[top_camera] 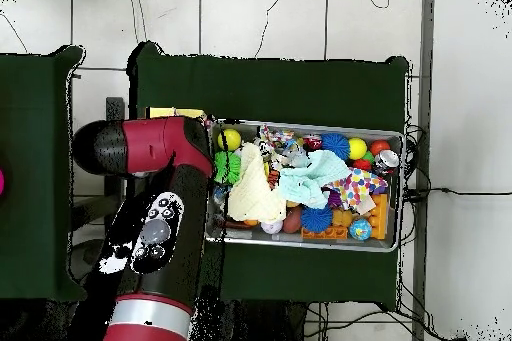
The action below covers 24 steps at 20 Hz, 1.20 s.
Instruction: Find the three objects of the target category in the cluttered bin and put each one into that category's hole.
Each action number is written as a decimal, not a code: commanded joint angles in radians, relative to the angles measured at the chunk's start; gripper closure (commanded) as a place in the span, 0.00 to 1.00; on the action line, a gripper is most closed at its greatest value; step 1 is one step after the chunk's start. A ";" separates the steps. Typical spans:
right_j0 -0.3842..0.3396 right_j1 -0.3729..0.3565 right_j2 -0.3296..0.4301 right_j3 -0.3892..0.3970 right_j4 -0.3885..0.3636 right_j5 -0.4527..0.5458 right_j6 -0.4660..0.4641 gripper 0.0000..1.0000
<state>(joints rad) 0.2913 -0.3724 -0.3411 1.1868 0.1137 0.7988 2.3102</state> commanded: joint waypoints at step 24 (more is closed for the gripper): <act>-0.027 -0.097 0.103 0.142 0.010 -0.012 0.073 0.00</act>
<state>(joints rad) 0.2911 -0.4703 -0.3393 1.2383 0.1135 0.7750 2.3102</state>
